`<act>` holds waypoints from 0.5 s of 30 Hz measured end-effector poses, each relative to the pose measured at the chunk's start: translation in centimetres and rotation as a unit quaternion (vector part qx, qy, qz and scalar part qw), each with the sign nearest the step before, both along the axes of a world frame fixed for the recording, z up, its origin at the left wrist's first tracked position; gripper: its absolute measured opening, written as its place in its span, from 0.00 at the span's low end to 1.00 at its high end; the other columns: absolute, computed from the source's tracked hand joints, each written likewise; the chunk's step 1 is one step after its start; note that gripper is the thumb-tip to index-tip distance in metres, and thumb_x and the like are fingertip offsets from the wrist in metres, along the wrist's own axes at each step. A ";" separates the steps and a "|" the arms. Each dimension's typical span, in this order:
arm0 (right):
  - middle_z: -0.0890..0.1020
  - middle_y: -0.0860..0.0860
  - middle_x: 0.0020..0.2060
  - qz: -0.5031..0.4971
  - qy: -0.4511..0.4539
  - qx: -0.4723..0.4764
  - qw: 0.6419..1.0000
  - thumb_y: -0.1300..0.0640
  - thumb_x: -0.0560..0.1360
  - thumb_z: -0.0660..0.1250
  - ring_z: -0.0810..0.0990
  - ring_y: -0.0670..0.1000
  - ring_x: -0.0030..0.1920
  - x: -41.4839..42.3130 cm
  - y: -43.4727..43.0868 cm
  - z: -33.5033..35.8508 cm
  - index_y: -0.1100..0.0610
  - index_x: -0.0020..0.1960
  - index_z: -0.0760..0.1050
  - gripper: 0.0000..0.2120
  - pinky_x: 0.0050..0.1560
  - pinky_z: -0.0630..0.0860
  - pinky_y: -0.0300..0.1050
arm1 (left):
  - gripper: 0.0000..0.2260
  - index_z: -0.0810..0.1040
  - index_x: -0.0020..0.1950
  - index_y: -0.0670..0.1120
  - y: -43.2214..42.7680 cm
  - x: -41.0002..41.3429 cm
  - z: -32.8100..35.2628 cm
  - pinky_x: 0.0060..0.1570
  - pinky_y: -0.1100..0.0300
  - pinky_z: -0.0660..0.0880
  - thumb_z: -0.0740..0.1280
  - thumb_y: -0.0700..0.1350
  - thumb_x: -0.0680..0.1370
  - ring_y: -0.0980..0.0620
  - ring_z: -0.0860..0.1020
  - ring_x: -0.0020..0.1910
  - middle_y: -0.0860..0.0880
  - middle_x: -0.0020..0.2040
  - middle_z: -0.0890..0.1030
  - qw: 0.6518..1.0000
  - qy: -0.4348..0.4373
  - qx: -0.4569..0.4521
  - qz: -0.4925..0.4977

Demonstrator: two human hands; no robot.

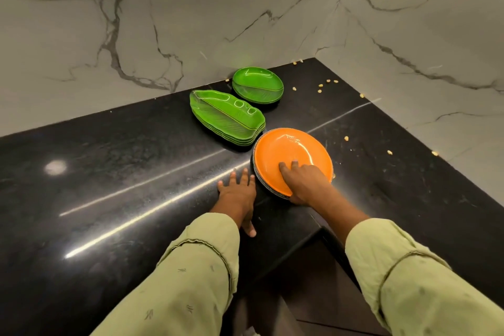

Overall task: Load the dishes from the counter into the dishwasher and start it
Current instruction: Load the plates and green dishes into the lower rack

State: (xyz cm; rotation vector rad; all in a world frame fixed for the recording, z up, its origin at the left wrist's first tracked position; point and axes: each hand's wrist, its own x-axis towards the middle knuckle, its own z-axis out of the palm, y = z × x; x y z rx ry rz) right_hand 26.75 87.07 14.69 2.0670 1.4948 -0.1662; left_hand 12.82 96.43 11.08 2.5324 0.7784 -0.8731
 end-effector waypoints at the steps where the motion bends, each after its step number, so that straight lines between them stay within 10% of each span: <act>1: 0.66 0.68 0.70 0.013 -0.003 0.003 1.000 0.51 0.76 0.68 0.79 0.63 0.57 0.0 -0.1 0.2 0.59 0.79 0.48 0.41 0.50 0.76 0.55 | 0.64 0.34 0.80 0.44 0.0 0.0 0.0 0.74 0.32 0.46 0.82 0.54 0.64 0.38 0.36 0.78 0.45 0.80 0.33 1.000 -0.001 0.001 0.001; 15: 0.81 0.57 0.48 -0.013 -0.029 0.162 0.986 0.59 0.76 0.61 0.81 0.61 0.48 -0.7 0.5 7.4 0.60 0.52 0.75 0.07 0.39 0.70 0.48 | 0.65 0.34 0.80 0.44 0.2 -0.6 -0.3 0.75 0.34 0.44 0.81 0.56 0.64 0.38 0.36 0.78 0.44 0.80 0.34 0.999 -0.033 0.001 -0.003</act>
